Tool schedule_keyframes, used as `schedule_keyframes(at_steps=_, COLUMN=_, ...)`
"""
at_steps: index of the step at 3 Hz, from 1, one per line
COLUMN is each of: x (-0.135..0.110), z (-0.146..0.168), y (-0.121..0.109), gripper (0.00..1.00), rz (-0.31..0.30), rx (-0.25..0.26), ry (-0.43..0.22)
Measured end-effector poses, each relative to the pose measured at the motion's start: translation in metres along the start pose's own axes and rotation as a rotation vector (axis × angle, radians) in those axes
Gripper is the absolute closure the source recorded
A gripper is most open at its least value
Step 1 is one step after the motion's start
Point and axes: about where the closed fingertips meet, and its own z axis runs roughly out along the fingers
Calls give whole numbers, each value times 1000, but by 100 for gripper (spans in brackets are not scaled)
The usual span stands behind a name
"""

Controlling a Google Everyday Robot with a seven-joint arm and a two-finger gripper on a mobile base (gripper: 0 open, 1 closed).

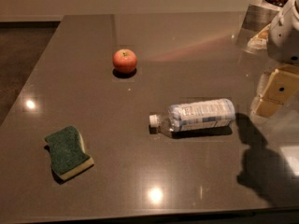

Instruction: Move sponge near apple

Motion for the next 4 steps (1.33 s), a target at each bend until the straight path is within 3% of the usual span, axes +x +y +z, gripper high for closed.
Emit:
schedule_keyframes(at_steps=2, x=-1, z=-2, y=-1, gripper=0, rz=-2, rx=-3, ry=-5)
schedule_keyframes(at_steps=3, x=-10, z=2, y=10, gripper=0, rz=-51, rx=-33, ry=-18)
schedule_keyframes(at_steps=4, x=-35, z=10, y=32, gripper=0, rz=-92, rx=-66, ry=-57)
